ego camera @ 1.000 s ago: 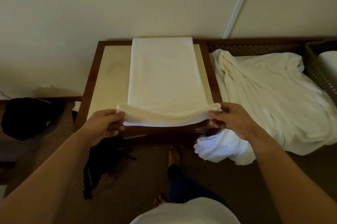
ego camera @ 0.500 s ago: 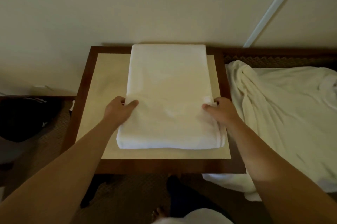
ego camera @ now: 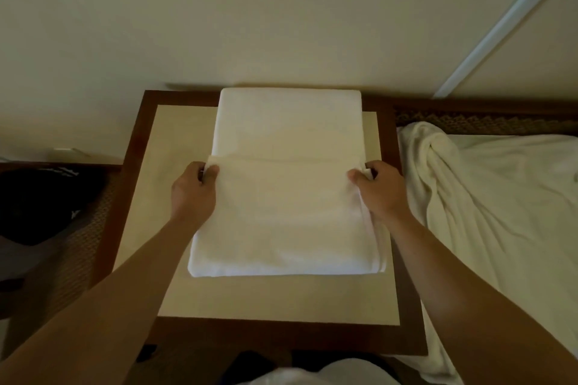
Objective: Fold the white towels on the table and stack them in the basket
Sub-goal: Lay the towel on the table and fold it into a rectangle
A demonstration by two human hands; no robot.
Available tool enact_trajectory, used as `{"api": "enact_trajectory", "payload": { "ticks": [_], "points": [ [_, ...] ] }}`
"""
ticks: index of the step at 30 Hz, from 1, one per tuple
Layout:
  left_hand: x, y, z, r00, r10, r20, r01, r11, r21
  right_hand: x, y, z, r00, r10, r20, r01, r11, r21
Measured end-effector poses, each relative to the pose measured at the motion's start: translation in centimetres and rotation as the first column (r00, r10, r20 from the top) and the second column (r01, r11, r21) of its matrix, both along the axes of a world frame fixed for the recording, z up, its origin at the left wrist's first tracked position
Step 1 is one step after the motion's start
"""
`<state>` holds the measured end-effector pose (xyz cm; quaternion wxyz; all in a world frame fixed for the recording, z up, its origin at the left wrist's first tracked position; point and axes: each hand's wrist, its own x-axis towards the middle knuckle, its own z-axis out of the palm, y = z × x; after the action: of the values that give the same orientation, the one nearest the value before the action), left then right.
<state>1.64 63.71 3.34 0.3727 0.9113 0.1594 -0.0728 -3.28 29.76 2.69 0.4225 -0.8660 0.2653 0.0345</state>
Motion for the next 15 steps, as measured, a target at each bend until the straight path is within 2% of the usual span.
{"api": "enact_trajectory", "payload": {
  "ticks": [3,7,15],
  "points": [
    [-2.1,0.0,0.7,0.999,0.031,0.004,-0.031,0.999,-0.019,-1.7,0.5,-0.2,1.000,-0.017,-0.022,0.016,0.999,-0.035],
    [-6.5,0.7,0.2,0.998,-0.049,-0.046,0.052,0.997,0.060,-5.7,2.0,0.0,0.994,0.022,-0.108,-0.040,0.984,-0.171],
    [-7.4,1.3,-1.6,0.998,-0.021,-0.061,0.029,0.990,0.140,-7.0,3.0,-0.4,0.999,-0.022,-0.044,0.011,0.970,-0.241]
  ]
}}
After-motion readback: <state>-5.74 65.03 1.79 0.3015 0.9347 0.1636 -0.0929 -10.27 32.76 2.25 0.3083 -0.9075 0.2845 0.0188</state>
